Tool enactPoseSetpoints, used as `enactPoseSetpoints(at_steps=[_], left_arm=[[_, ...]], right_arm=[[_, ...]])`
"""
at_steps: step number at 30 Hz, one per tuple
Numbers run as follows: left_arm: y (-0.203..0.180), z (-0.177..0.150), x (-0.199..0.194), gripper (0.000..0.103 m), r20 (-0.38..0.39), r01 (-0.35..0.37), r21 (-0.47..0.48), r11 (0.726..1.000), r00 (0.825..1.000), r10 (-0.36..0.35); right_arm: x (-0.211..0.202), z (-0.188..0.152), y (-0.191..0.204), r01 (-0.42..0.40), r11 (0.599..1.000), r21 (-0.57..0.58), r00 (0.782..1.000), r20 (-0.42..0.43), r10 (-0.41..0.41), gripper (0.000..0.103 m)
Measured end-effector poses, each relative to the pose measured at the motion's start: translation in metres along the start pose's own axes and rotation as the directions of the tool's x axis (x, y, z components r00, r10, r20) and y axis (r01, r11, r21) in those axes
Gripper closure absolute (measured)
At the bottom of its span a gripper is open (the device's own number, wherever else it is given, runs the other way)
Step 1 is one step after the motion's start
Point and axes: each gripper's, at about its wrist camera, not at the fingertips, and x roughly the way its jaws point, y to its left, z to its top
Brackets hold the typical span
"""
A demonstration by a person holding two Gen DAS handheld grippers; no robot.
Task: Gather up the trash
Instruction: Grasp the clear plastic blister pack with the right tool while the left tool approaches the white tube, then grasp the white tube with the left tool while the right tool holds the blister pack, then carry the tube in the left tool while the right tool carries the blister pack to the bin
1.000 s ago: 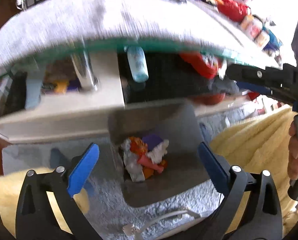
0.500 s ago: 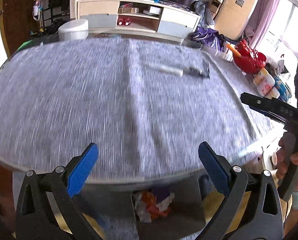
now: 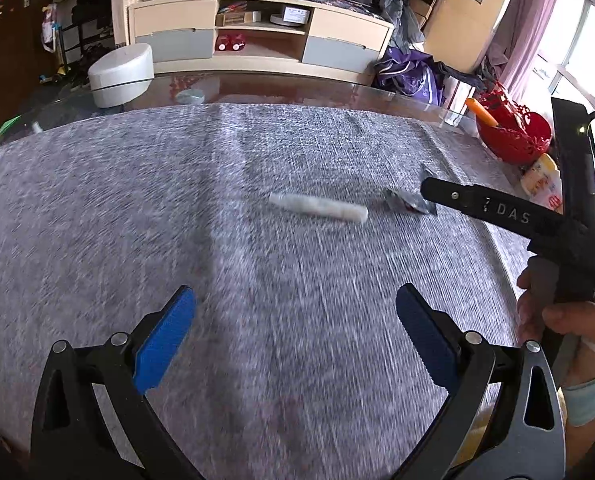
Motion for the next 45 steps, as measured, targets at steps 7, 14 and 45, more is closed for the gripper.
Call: enactPoseSetpoints(at_steps=[7,14,45], left_arm=[[-0.003,0.02,0.044,0.008,-0.035,-0.006,0.016,1.0,0.999,0.007],[-0.022,0.034,0.07,0.008,-0.04,0.004,0.072,0.997,0.999,-0.001],[-0.036,0.005,0.001,0.021,0.01,-0.01,0.133,0.991,1.0,0.009]], right_arm=[[0.027,0.008,-0.003,0.006,1.0,-0.014,1.0,-0.025,-0.007,0.052],[0.028,0.018,-0.007,0.018,1.0,-0.02,1.0,0.012,-0.018,0.058],[-0.068,-0.016,0.0,-0.013,0.999,-0.041,0.998,0.066,0.016,0.069]])
